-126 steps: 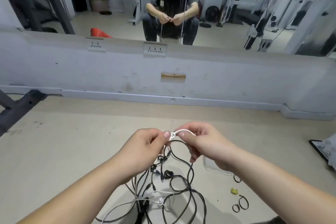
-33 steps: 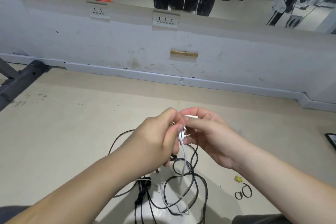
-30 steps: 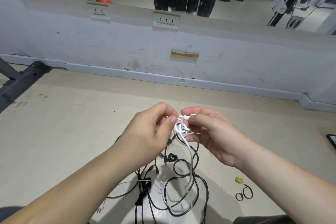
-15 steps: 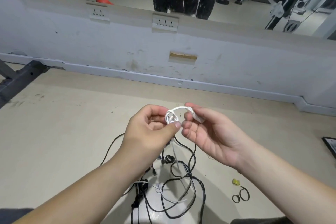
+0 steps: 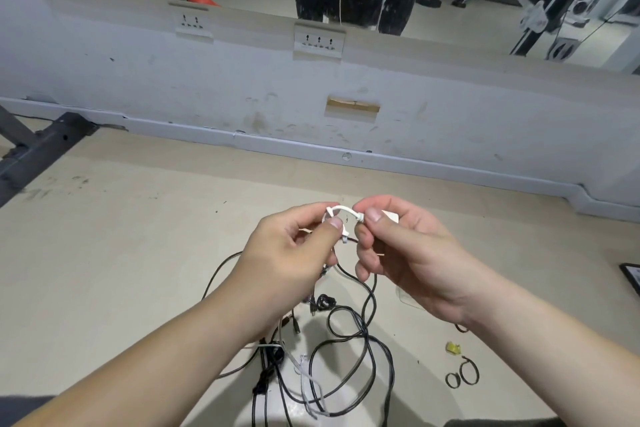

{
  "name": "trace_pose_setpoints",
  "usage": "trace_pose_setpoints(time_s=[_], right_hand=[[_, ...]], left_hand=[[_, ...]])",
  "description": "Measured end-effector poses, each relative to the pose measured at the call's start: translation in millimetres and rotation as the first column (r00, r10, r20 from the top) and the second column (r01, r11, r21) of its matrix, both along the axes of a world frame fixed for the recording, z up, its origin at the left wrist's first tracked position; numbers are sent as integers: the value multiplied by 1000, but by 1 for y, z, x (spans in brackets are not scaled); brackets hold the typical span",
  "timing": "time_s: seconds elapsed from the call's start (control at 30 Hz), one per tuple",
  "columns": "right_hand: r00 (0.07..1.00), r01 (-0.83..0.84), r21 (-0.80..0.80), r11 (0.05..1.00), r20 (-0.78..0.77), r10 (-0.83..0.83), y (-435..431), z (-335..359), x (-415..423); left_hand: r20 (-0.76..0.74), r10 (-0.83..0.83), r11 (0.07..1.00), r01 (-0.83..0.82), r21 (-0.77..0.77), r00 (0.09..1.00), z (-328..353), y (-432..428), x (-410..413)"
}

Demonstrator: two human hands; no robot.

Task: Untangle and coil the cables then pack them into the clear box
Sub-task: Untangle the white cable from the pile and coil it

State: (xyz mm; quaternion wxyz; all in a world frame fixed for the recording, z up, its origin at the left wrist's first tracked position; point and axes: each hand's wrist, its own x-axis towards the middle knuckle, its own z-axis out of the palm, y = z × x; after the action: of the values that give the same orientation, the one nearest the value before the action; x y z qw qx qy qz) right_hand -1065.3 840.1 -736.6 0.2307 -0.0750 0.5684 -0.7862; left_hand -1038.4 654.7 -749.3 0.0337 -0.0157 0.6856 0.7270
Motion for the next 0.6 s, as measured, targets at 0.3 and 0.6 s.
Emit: trace_pose_setpoints(time_s=[0.3,0.6], right_hand=[[980,118,267,956,-184,-70,5,-6,-1],[988,60,198,978,-152,-30,-9,2,11]], left_hand=[[-145,-4,999,-4,-52,989,2,-7,-3],[-217,-114,982,76,-174,969,3,-8,1]])
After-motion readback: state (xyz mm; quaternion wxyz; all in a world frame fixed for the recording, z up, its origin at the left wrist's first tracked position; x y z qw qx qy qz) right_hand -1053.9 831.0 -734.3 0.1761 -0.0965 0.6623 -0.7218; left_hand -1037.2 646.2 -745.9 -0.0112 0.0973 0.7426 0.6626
